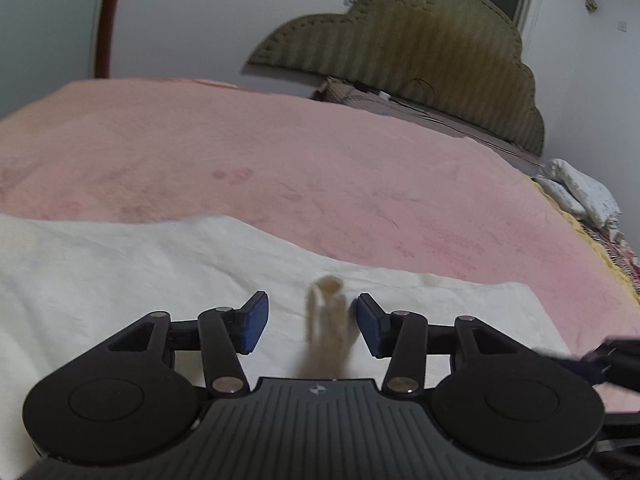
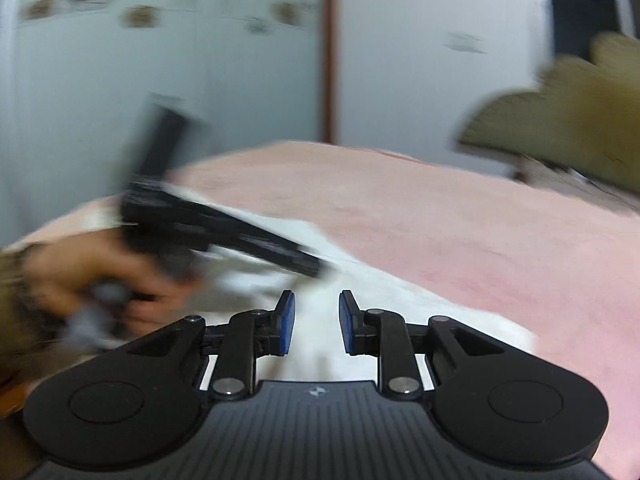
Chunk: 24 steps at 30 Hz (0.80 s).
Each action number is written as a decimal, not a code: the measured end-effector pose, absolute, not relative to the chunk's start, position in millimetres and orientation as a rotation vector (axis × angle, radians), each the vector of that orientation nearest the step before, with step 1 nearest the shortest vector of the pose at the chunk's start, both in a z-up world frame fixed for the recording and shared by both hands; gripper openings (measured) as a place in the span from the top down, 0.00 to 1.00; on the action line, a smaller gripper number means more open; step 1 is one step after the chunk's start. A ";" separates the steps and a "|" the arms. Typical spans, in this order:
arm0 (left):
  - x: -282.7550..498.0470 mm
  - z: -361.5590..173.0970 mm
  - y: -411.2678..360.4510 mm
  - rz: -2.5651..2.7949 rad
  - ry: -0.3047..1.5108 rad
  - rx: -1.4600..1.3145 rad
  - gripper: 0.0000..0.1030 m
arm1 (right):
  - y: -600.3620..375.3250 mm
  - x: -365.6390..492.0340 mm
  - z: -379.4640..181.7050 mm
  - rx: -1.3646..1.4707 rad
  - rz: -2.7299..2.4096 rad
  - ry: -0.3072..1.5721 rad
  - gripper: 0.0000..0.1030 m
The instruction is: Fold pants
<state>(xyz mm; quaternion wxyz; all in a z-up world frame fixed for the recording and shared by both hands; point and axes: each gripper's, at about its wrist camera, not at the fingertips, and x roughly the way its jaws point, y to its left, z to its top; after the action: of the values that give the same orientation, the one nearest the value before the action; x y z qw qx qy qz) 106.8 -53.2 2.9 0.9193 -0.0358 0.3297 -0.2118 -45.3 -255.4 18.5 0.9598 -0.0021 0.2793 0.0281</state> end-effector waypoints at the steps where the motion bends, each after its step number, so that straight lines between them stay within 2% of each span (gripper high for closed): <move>1: 105.0 6.5 -50.9 -0.415 0.660 -0.053 0.45 | -255.8 -37.8 7.3 0.015 0.044 0.620 0.78; 3: 102.3 13.5 -47.7 -0.369 0.627 0.006 0.40 | -245.3 -35.9 -6.1 0.018 0.120 0.674 0.78; 5: 101.6 19.1 -49.4 -0.350 0.615 0.060 0.34 | -225.6 -48.8 -6.2 -0.045 0.218 0.652 0.78; 7: 99.5 24.4 -52.7 -0.384 0.606 0.075 0.33 | -217.2 -56.4 -5.5 -0.100 0.227 0.635 0.78; 11: 86.9 24.3 -80.8 -0.491 0.578 0.179 0.31 | -233.0 -54.8 -13.5 0.029 0.140 0.649 0.78; 15: 97.1 -3.9 -116.8 -0.433 0.600 0.355 0.28 | -230.3 -43.4 -17.3 0.044 0.137 0.676 0.78; 19: 95.9 -3.7 -111.3 -0.413 0.598 0.321 0.28 | -232.0 -51.4 -2.4 0.077 0.119 0.625 0.77; 22: 86.2 7.9 -95.2 -0.372 0.569 0.277 0.26 | -238.5 -47.2 -5.8 0.099 0.108 0.661 0.74; 24: 78.2 11.3 -85.8 -0.345 0.558 0.293 0.19 | -227.6 -47.1 -7.9 0.049 0.148 0.686 0.74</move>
<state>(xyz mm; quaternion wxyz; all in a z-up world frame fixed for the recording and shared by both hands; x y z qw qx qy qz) 78.2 -85.8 11.3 0.9361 0.1435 0.2729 -0.1691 -47.1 -227.6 -7.9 0.9387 0.0240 0.3362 0.0723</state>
